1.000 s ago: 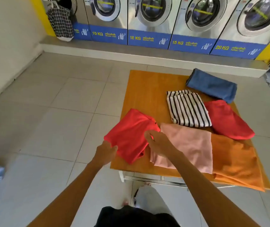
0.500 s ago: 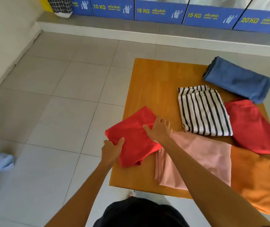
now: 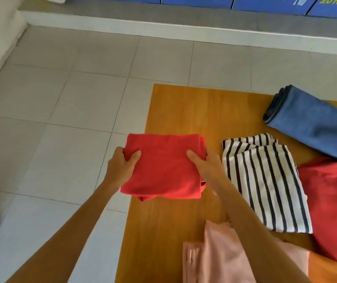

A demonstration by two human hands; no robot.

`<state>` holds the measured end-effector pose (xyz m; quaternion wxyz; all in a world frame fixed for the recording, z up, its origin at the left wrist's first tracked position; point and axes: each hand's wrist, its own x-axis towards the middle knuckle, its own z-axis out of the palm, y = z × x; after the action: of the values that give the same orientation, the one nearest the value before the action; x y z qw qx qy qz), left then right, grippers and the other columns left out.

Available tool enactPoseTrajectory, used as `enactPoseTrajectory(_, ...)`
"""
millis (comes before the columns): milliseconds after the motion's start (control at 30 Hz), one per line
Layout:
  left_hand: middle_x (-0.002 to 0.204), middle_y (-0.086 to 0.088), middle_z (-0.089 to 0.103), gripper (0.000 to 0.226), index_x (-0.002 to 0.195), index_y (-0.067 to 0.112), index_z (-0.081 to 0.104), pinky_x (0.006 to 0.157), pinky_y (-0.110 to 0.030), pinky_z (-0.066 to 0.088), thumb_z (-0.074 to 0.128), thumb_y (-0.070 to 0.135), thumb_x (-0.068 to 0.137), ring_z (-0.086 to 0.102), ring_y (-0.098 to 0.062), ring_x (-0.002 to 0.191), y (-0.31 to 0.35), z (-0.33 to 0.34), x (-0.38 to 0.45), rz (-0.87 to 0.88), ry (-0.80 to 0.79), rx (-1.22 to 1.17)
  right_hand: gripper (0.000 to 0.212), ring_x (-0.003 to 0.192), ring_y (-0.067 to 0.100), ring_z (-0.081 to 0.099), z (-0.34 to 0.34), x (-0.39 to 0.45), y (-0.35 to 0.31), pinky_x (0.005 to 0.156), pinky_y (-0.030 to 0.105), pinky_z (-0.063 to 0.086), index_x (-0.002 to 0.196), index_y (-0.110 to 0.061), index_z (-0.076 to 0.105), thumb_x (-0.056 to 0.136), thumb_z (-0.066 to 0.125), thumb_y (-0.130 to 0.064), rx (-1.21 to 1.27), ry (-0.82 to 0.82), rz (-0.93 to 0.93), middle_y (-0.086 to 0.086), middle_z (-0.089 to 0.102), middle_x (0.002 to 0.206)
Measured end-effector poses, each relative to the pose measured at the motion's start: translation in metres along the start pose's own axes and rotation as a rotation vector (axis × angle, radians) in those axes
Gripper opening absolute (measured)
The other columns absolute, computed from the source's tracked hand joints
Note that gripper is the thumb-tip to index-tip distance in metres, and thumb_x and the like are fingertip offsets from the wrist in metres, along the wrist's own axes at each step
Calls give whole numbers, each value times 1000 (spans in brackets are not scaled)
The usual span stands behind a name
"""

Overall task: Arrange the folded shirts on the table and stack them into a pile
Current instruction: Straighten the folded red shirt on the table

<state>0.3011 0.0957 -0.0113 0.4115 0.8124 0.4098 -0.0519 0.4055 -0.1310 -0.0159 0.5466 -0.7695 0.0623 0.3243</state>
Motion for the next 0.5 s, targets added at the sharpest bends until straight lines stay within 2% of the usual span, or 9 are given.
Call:
enactPoseTrajectory(100, 104, -4, 57, 53, 119, 10, 45, 74, -40, 53, 51, 55, 92, 60, -23, 89, 40, -1, 50, 82, -4, -27, 49, 99, 18, 68, -17, 47, -38, 86, 44, 59, 126, -19, 60, 88, 67, -49, -48, 90, -94, -4, 70, 109)
enactPoseTrajectory(233, 111, -2, 55, 48, 124, 11, 47, 79, -39, 52, 50, 48, 95, 58, -21, 95, 96, 6, 107, 141, 10, -144, 37, 91, 19, 69, -38, 99, -82, 78, 40, 60, 118, -15, 62, 94, 64, -43, -40, 197, -171, 0, 70, 103)
enactPoseTrajectory(367, 119, -4, 60, 50, 129, 10, 54, 89, -42, 54, 64, 38, 89, 62, -24, 104, 125, 19, 155, 45, -39, -265, 28, 87, 21, 66, -52, 144, -97, 77, 40, 57, 106, -14, 60, 97, 60, -40, -85, 260, -119, 2, 68, 96)
enactPoseTrajectory(433, 120, -7, 62, 46, 126, 11, 57, 91, -44, 54, 68, 34, 87, 63, -27, 105, 125, 27, 171, -16, -20, -236, 28, 88, 22, 64, -52, 160, -93, 76, 39, 57, 108, -12, 59, 98, 57, -39, -159, 252, -68, 4, 67, 98)
enactPoseTrajectory(500, 120, -10, 65, 43, 120, 12, 62, 93, -46, 53, 72, 33, 83, 64, -29, 105, 123, 33, 179, -60, 33, -225, 34, 83, 21, 62, -50, 170, -84, 65, 33, 52, 113, -8, 59, 98, 56, -39, -234, 274, -73, 6, 66, 99)
